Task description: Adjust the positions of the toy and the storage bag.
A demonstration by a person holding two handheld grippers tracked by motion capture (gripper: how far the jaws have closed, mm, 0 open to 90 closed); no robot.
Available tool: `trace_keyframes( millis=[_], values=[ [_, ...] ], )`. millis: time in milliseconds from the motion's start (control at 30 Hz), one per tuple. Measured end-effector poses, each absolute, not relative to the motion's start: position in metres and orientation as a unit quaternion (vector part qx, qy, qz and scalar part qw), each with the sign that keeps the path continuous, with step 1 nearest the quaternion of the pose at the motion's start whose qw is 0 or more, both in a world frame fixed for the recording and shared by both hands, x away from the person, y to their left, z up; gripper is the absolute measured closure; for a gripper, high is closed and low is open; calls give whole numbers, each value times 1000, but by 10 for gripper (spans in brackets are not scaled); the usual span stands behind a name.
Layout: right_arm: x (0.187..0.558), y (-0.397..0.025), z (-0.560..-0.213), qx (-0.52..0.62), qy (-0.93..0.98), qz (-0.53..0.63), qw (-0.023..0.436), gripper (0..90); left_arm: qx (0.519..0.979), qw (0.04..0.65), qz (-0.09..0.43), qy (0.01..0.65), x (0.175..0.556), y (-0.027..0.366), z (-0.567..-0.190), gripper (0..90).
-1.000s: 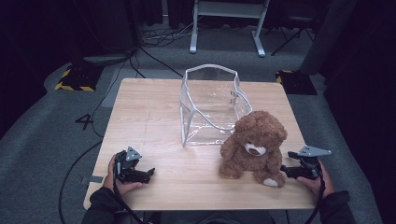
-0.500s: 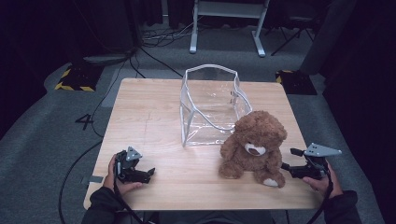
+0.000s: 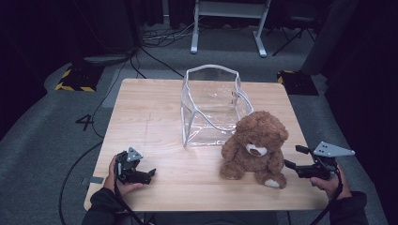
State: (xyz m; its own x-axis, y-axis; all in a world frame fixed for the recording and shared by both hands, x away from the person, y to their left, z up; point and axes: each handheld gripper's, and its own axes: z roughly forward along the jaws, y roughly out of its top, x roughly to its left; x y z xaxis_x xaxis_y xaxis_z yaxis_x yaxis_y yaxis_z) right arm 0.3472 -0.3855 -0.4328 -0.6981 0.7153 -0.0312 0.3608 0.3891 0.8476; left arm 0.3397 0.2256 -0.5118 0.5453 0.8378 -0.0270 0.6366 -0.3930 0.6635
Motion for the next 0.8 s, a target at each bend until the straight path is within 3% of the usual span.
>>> trace_keyframes(
  millis=[800],
  values=[
    [371, -340, -412, 284, 828, 449, 181, 171, 817, 319, 160, 452, 339, 225, -512, 5]
  ],
)
